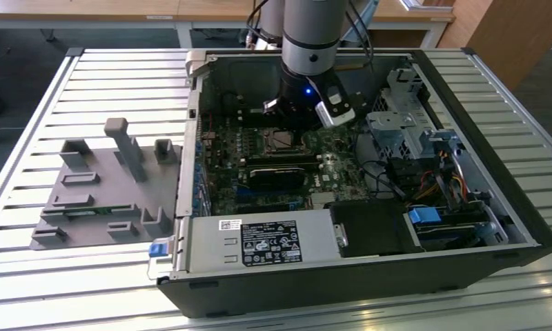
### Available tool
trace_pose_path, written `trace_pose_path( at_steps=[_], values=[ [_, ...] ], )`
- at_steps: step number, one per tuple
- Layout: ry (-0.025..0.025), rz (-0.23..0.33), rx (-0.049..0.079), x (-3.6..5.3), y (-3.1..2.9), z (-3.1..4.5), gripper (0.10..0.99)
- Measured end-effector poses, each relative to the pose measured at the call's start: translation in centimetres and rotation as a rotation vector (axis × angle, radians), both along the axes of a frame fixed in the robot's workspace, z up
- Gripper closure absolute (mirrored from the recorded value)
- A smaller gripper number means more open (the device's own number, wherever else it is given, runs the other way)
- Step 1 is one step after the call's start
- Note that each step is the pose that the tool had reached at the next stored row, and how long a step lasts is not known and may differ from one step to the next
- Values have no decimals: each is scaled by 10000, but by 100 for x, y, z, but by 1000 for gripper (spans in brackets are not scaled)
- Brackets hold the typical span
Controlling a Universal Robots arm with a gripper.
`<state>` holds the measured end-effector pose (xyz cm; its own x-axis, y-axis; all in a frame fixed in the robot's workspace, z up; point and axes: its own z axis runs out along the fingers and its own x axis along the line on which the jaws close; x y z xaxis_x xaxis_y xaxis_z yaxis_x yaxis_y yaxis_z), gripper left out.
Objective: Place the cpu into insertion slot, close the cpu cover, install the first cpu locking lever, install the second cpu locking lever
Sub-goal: 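Install the second cpu locking lever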
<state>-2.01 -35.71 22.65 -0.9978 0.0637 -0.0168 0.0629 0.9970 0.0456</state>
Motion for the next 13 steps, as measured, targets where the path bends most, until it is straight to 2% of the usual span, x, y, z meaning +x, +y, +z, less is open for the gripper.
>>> trace_pose_path(
  at_steps=[4, 10, 13],
  values=[
    [-1, 1, 0, -14, -32, 0, 980],
    [0, 3, 10, -109, -62, 0, 980],
    [0, 4, 100, -123, -103, 0, 980]
  ],
)
